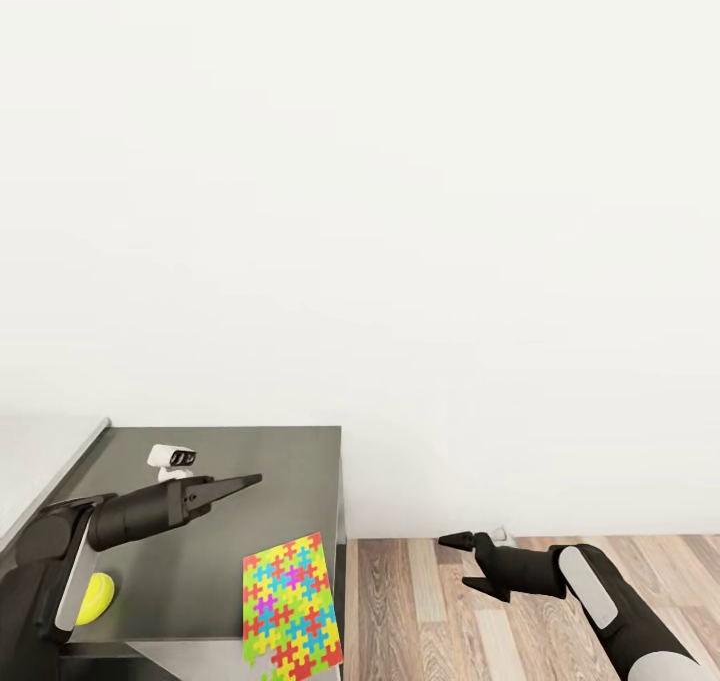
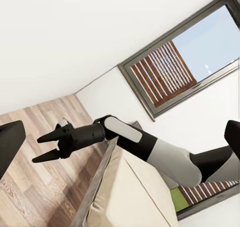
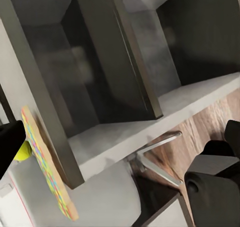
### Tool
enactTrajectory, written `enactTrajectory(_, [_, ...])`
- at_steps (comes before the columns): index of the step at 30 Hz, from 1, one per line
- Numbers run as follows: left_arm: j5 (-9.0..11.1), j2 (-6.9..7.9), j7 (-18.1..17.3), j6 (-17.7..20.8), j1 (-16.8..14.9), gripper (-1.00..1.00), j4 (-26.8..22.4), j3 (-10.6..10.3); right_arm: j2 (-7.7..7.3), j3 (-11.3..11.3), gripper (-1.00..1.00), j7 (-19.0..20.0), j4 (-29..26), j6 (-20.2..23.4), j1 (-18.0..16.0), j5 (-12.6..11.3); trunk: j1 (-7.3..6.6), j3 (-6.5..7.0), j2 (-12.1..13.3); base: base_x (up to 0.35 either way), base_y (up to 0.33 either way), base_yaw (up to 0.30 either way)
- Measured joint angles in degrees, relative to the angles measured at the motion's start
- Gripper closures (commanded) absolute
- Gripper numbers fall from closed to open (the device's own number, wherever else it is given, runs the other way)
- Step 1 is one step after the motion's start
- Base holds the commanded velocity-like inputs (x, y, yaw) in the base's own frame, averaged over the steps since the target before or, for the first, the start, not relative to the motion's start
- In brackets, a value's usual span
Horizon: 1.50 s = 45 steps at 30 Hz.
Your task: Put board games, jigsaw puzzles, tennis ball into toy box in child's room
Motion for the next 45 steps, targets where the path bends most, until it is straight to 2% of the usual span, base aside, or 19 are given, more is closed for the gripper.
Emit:
enactTrajectory(8, [0.25, 0.0, 0.0, 0.0, 0.0, -1.0, 0.0, 0.02, 0.83, 2.75, -1.0, 0.03, -0.67, 0.1, -0.05, 0.22, 0.0, 0.0, 0.0, -0.002, 0.0, 0.0])
enactTrajectory(15, [0.3, 0.0, 0.0, 0.0, 0.0, -1.0, 0.01, 0.02, 3.2, 7.73, -1.0, -0.19, -2.42, 0.22, -0.14, 0.19, 0.0, 0.0, 0.0, 0.0, 0.0, 0.0])
enactTrajectory(19, [0.3, 0.0, 0.0, 0.0, 0.0, -1.0, 0.0, -0.01, 4.26, 9.34, -1.0, -0.28, -2.64, 0.22, -0.54, 0.36, 0.0, 0.0, 0.0, 0.0, 0.0, 0.0])
enactTrajectory(23, [0.3, 0.0, 0.0, 0.0, 0.0, -1.0, 0.0, -0.05, 4.95, 11.34, -1.0, -0.38, -2.7, 0.22, -1.03, 2.0, 0.0, 0.0, 0.0, 0.0, 0.0, 0.0])
enactTrajectory(29, [0.31, 0.0, 0.0, 0.0, 0.0, -1.0, 0.0, -0.06, 5.91, 12.19, -1.0, -0.41, -2.71, 0.22, -1.24, 3.67, 0.0, 0.0, 0.0, 0.0, 0.0, 0.0])
enactTrajectory(36, [0.31, 0.0, 0.0, 0.0, 0.0, -1.0, 0.0, -0.07, 8.79, 12.59, -1.0, -0.46, -2.72, 0.21, -1.31, 5.3, 0.0, 0.0, 0.0, 0.0, 0.0, 0.0])
enactTrajectory(39, [0.31, 0.0, 0.0, 0.0, 0.0, -1.0, 0.0, -0.01, 10.04, 12.66, -1.0, -0.47, -2.71, 0.21, -1.31, 7.28, 0.0, 0.0, 0.0, 0.0, 0.0, 0.0])
enactTrajectory(45, [0.3, 0.05, 0.0, 0.0, 0.0, -1.0, 0.0, 0.02, 11.14, 12.85, -1.0, -0.31, -2.72, 0.12, -1.32, 9.97, 0.0, 0.0, 0.0, 0.0, 0.0, 0.0])
